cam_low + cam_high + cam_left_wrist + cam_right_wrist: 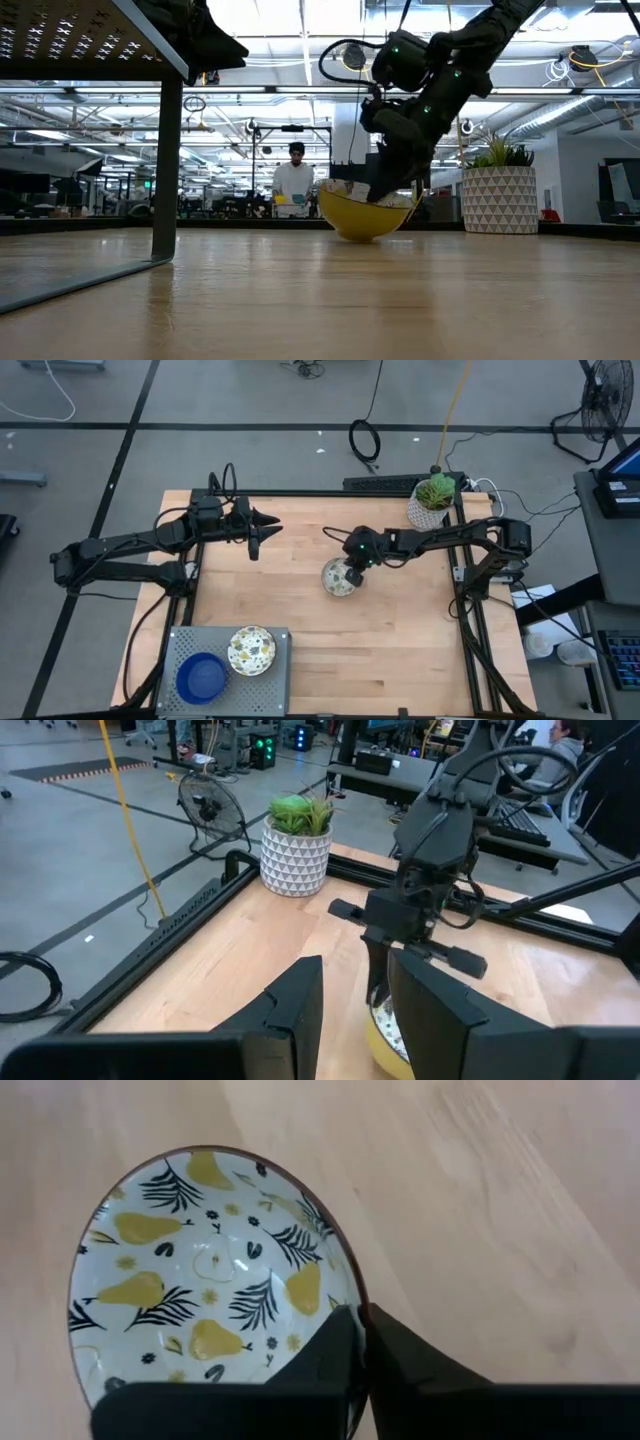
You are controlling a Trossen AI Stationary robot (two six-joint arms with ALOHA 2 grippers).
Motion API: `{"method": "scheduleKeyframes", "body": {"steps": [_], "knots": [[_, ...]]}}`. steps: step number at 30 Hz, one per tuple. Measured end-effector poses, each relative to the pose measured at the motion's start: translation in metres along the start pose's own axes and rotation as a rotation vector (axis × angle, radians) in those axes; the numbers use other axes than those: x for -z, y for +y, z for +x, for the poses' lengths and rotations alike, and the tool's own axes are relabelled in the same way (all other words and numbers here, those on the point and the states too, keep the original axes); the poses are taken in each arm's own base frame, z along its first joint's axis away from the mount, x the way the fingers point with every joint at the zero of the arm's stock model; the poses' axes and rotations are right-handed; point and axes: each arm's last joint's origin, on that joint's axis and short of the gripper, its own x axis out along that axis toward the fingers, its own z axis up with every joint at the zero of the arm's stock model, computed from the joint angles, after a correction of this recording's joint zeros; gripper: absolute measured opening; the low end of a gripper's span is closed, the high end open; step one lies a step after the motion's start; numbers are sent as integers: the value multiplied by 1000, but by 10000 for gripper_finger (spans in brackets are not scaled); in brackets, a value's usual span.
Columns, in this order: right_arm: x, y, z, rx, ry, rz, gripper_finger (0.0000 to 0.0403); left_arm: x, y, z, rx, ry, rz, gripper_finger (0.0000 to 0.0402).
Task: Pick & Place Mini bowls
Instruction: Stack the white patterned bowl on top of the other white patterned bowls on the shelf
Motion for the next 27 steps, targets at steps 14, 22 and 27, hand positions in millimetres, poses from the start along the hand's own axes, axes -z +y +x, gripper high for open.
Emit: {"method": "scheduleKeyframes", "body": {"steps": [14,22,27], "knots": [[-30,7,-4,-51,-328,-224,2,3,1,7,-2,13,-93,120],[-46,1,-12,276,-504,-287,1,15,-2,33,24,46,-141,120],[-50,-4,-16,490,-520,-326,1,23,-6,48,47,63,-139,120]]}}
